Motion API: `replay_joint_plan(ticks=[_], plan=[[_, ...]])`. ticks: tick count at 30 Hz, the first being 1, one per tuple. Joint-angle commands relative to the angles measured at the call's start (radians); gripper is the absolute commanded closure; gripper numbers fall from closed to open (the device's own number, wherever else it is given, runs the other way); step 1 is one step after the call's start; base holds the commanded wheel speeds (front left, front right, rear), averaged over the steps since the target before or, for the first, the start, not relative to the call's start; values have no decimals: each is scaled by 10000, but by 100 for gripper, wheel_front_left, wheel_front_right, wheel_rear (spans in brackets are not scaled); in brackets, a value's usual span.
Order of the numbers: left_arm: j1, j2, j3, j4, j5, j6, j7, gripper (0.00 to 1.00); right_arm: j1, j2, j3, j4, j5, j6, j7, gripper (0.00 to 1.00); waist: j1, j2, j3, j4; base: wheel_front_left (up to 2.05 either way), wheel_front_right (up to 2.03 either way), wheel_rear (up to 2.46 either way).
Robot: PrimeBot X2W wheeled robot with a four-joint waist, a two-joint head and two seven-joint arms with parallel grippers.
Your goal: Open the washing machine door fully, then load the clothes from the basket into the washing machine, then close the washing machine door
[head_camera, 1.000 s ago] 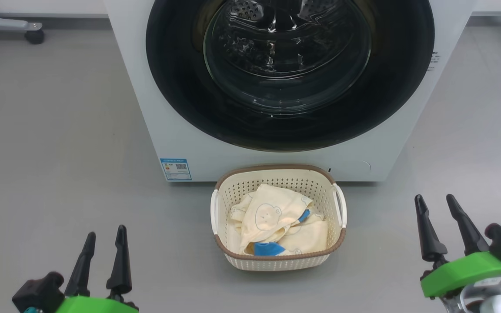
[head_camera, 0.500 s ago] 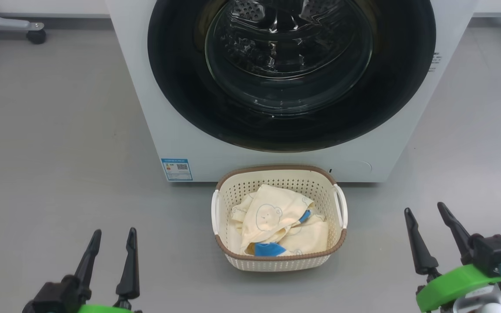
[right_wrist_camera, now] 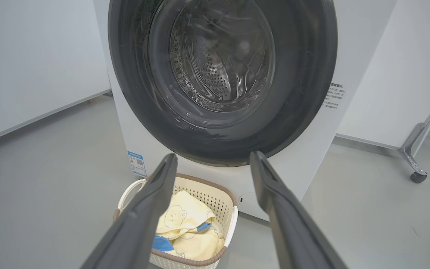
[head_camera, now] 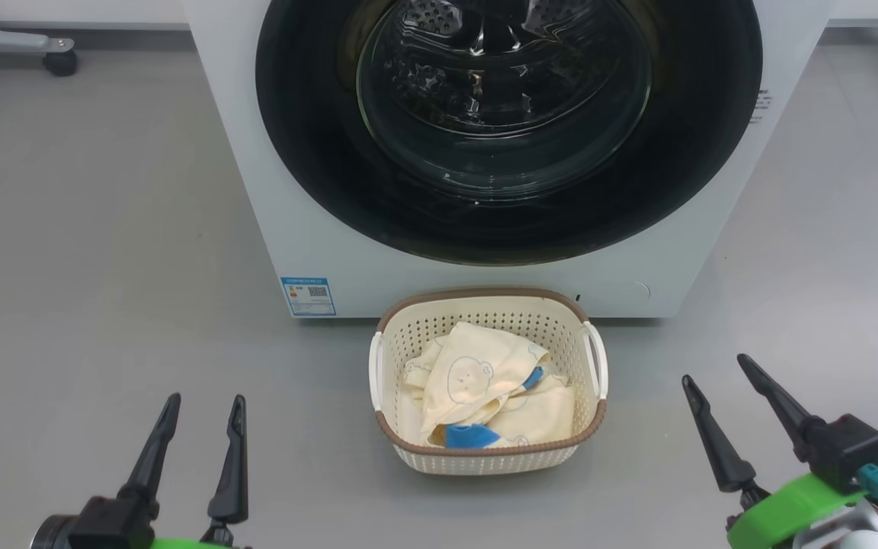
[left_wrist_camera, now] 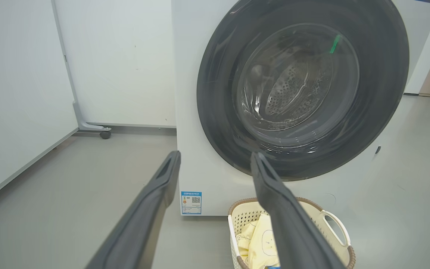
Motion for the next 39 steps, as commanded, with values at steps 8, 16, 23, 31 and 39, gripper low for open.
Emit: replay_joint_plan(ticks=[8, 16, 23, 31, 39], plan=[[-242, 143, 401, -353, -6, 22, -141, 0, -199, 4, -364, -363, -167, -32, -137, 0, 0, 0, 42, -36, 0, 0, 0], [-243, 143, 453, -327, -26, 17, -141, 0, -173, 357, -915, -411, -355, -32, -137, 0, 0, 0, 74, -67, 0, 0, 0], [-279, 143, 487, -305, -62, 12, -141, 0, -208, 511, -1123, -361, -452, -32, -137, 0, 0, 0, 102, -71, 0, 0, 0], [-297, 143, 533, -260, -65, 7, -141, 0, -239, 518, -1148, -352, -455, -32, -137, 0, 0, 0, 93, -72, 0, 0, 0], [-263, 143, 531, -248, -85, 2, -141, 0, -225, 483, -1091, -359, -430, -32, -138, 0, 0, 0, 62, -89, 0, 0, 0]])
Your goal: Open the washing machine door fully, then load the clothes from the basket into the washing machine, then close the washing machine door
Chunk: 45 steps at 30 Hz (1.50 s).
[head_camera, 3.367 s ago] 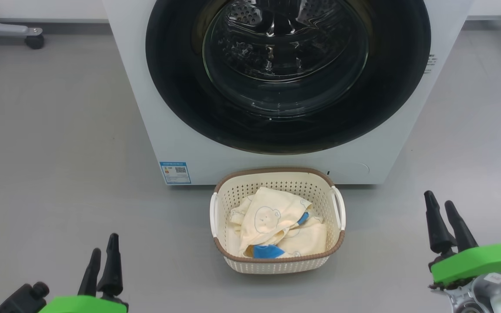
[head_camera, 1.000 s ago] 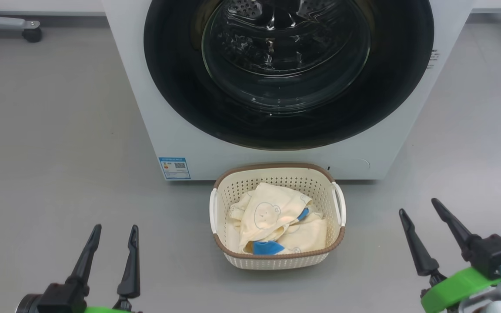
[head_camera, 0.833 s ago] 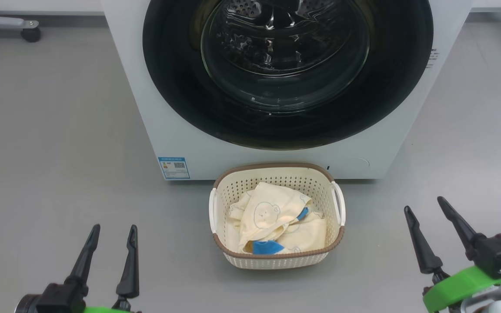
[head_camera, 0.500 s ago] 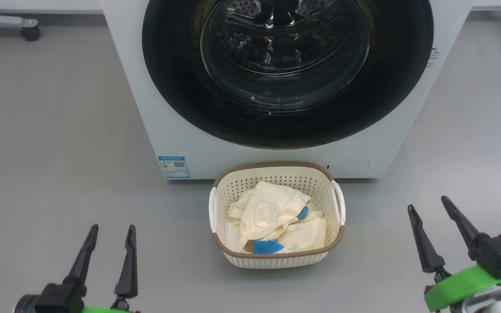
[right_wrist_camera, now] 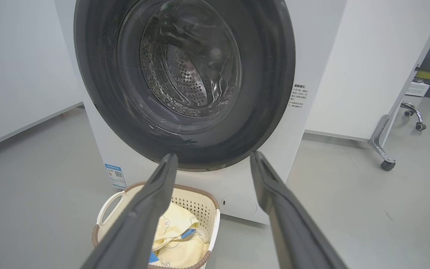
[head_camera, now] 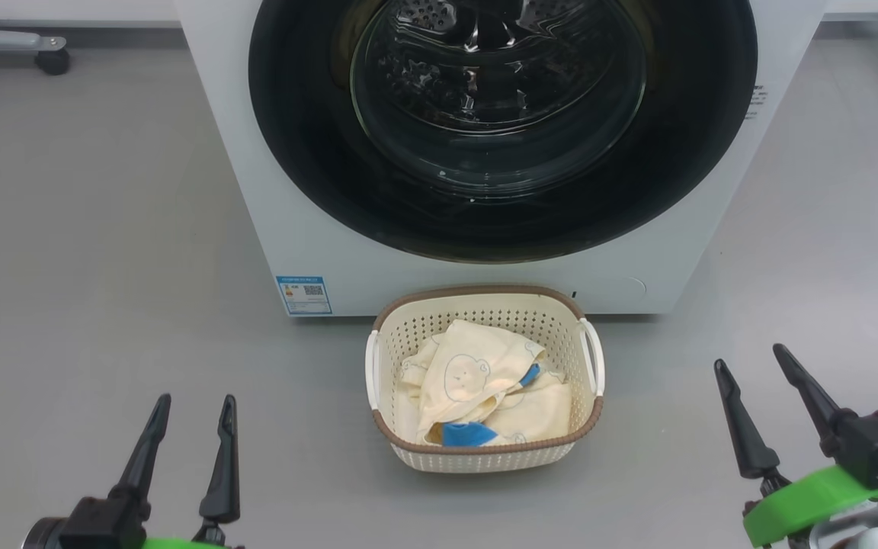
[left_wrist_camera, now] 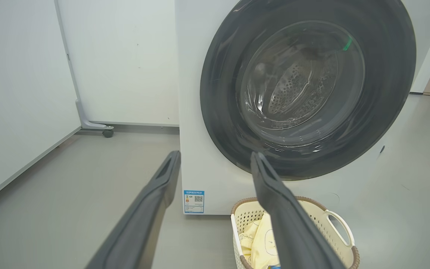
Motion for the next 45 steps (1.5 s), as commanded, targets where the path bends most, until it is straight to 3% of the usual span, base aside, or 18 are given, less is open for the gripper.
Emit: replay_joint_plan(ticks=[1, 15, 45], plan=[[-265, 139, 327, -278, -91, 1, -141, 0, -225, -180, 213, -318, -23, -32, -138, 0, 0, 0, 0, -1, 0, 0, 0], [-345, 139, 401, -215, -120, -18, -141, 0, -233, -206, 293, -356, 67, -32, -138, 0, 0, 0, 54, -60, 39, 39, -78], [-419, 139, 441, -304, -439, -24, -141, 0, -291, -178, 252, -344, 227, -32, -138, 0, 0, 0, 164, -42, 112, 112, -225]])
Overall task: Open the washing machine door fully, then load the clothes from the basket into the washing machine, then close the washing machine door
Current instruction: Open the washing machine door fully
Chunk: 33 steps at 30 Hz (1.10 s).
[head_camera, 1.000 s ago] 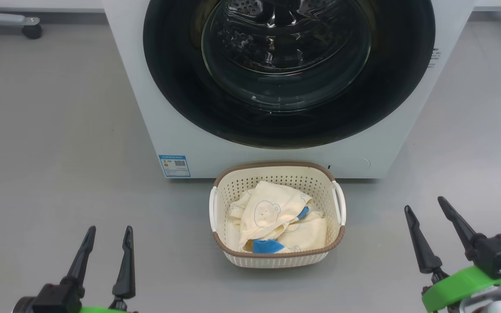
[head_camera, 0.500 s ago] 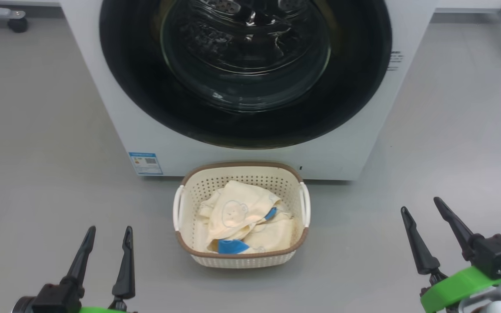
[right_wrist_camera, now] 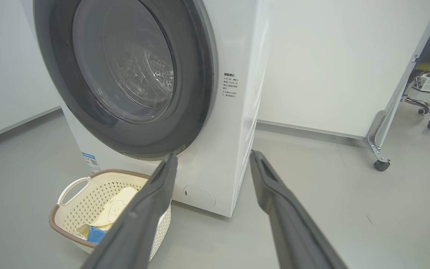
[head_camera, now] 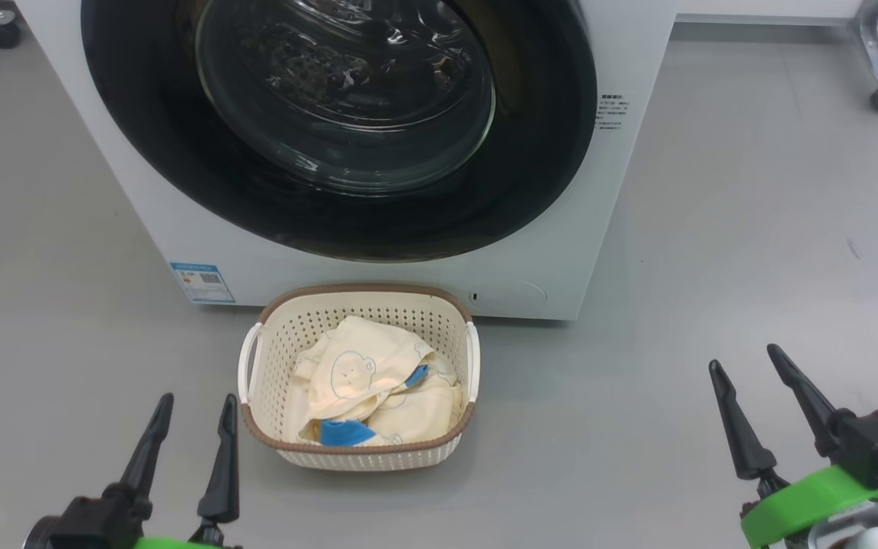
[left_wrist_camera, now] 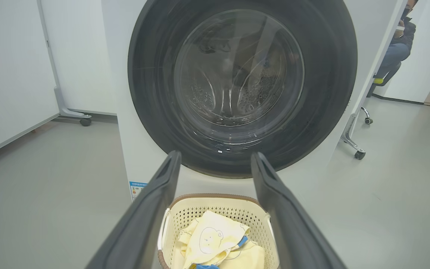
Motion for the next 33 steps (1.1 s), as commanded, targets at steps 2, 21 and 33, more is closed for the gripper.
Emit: replay_joint_plan(ticks=[2, 21, 33], plan=[[-380, 122, 413, -332, -22, -18, -139, 0, -290, -172, 193, -330, 103, -32, -138, 0, 0, 0, -5, 1, 53, 53, -106], [-239, 122, 535, -267, -24, -28, -139, 0, -414, 338, -835, -243, 1585, -32, -138, 15, 0, 0, -86, -271, 7, 7, -14], [-195, 121, 863, -504, 70, -32, -139, 0, -1165, 488, -2696, 993, 7306, -32, -138, 100, 0, 0, 349, -550, 0, 0, 0]])
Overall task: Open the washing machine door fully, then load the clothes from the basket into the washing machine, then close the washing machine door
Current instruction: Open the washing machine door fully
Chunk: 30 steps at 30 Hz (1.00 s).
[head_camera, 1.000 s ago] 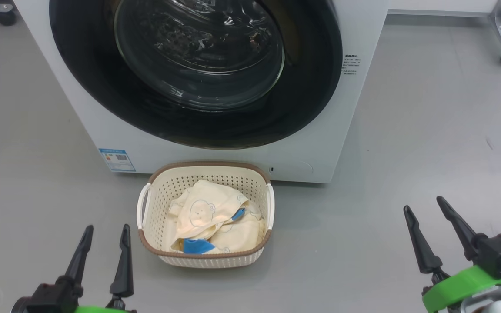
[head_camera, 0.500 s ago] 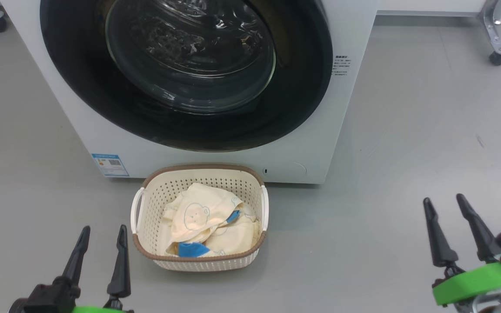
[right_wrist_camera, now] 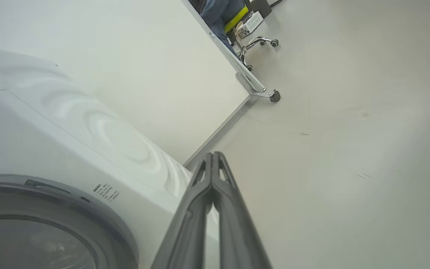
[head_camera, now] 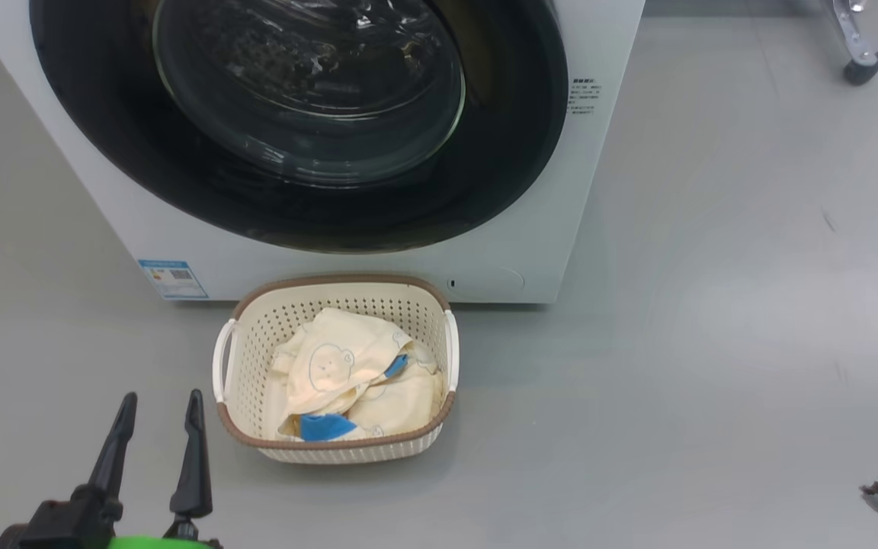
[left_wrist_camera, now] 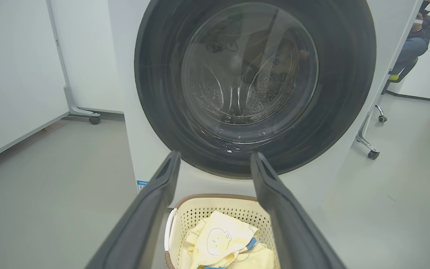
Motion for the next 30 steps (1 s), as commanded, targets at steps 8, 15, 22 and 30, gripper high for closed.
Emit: replay_joint_plan(ticks=[8, 15, 22, 30], plan=[[-397, 130, 542, -517, 214, -33, -111, 0, -1005, -738, -254, 609, 3437, -30, -65, 100, 0, 0, 605, -135, 0, 0, 0], [-430, 195, 668, -626, 257, -34, -111, 0, -1546, -1712, -368, 768, 6992, -30, 487, 100, 0, 0, 987, -89, 0, 0, 0], [-451, 225, 787, -896, 304, -34, -111, 0, -2558, -2167, -935, 1076, 8857, -30, 2514, 100, 0, 0, 1579, 40, 0, 0, 0], [-541, 229, 714, -1216, 372, -34, -111, 0, -3886, -2338, -1649, 1500, 9454, -30, 4285, 100, 0, 0, 2279, 450, 0, 0, 0]])
